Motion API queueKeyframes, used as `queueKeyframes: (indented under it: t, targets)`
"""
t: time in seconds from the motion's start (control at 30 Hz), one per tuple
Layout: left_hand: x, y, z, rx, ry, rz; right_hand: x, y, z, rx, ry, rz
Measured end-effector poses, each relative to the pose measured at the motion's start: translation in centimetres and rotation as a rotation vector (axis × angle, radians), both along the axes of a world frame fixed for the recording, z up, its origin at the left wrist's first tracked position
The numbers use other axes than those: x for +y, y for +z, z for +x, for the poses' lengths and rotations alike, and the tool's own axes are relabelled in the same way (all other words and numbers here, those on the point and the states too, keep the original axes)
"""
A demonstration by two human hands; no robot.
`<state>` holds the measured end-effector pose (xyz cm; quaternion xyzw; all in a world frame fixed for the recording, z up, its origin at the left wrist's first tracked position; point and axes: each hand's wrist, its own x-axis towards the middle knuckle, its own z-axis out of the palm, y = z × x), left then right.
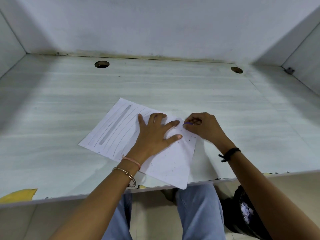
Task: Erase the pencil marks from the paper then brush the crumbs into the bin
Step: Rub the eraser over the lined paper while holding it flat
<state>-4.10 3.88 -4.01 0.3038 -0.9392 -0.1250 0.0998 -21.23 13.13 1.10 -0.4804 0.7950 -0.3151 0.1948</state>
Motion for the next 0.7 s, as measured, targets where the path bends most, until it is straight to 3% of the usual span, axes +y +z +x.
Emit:
queueKeyframes:
  t: [0.1,0.27,0.43,0.5,0.6,0.7]
  targets:
    - [0.0,-0.5,-0.4,-0.032,-0.012,-0.001,-0.3,0.3,-0.1,-0.002,-0.029,-0.008]
    - [-0.2,-0.7,-0.6,-0.121,-0.011,-0.047,-0.6,0.1,2.7,0.039,0.174,0.063]
    - [-0.3,-0.8,-0.4,-0.089,-0.007,-0.02,-1.9,1.0,-0.6,0.223,-0.059,0.078]
    - [-0.4,-0.8,-0.5,-0.104,-0.013,-0.028,-2.2,1.2,0.4,0.254,-0.023,0.086]
    - [-0.4,-0.9,-0.6,-0.117,-0.01,-0.042,-1.4,0.5,2.7,0.143,0.105,0.091]
    - [-0.3,-0.9,-0.5,-0.098,-0.011,-0.027,-1.1,0.2,0.9,0.179,0.019,0.082]
